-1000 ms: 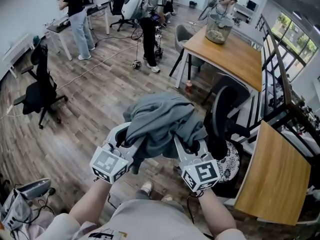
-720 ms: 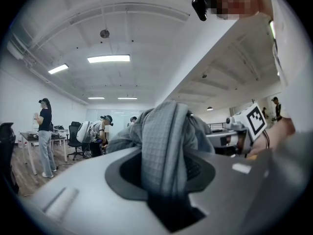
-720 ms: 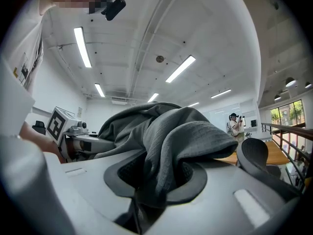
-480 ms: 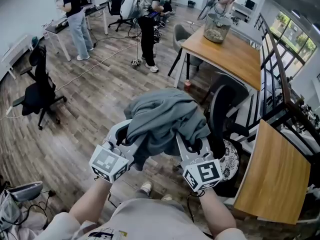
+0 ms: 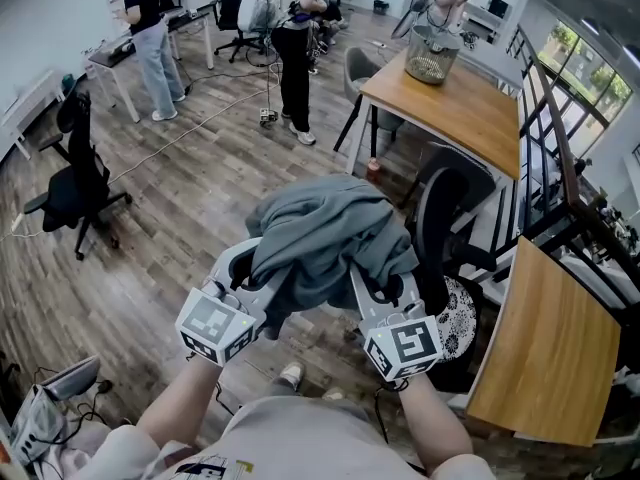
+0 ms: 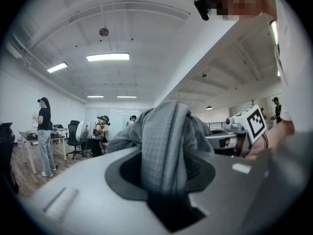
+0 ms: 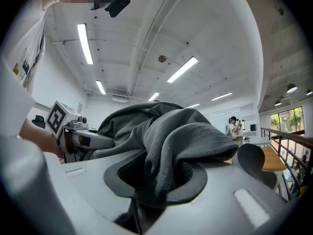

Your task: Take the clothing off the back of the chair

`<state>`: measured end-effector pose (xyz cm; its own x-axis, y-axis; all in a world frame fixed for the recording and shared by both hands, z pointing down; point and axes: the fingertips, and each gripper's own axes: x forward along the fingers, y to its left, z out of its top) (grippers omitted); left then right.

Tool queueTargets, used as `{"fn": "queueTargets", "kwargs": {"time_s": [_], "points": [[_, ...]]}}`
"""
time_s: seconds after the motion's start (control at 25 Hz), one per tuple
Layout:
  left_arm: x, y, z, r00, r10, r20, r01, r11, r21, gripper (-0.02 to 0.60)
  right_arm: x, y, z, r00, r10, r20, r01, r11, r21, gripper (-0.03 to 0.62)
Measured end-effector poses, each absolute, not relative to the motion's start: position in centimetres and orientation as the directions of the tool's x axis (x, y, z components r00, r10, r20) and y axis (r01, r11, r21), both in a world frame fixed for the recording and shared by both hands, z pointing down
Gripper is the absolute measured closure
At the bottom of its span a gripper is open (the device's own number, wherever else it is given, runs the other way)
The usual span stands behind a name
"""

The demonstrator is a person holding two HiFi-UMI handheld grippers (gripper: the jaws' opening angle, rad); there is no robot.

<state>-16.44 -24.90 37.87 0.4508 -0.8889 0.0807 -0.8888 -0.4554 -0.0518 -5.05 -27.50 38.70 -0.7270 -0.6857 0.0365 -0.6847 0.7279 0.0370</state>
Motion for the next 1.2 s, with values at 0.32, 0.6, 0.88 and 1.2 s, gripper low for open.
{"fn": "queueTargets", "kwargs": {"time_s": [0.32, 0.6, 0.88, 1.2], "points": [[-16.09, -24.68, 38.08, 0.452, -0.888, 0.084, -0.888, -0.456, -0.052, 0.439, -4.77, -27.33, 39.12, -0.735, -0.676, 0.041, -0.675, 0.737, 0.047, 0.494], [-16.07, -24.62, 37.76, 0.454, -0.887, 0.089, -0.887, -0.459, -0.045, 0.439, -4.72, -27.18, 38.8, -0.729, -0.683, 0.04, -0.682, 0.73, 0.042, 0.494], [-16.18, -24.39, 37.46, 0.462, -0.883, 0.085, -0.884, -0.466, -0.041, 0.439, -4.88, -26.98, 38.52, -0.731, -0.681, 0.039, -0.68, 0.732, 0.043, 0.493], [-16.29, -24.71, 37.44, 0.477, -0.875, 0.079, -0.875, -0.481, -0.044, 0.438, -4.87, -27.02, 38.55, -0.72, -0.693, 0.034, -0.692, 0.72, 0.044, 0.493]]}}
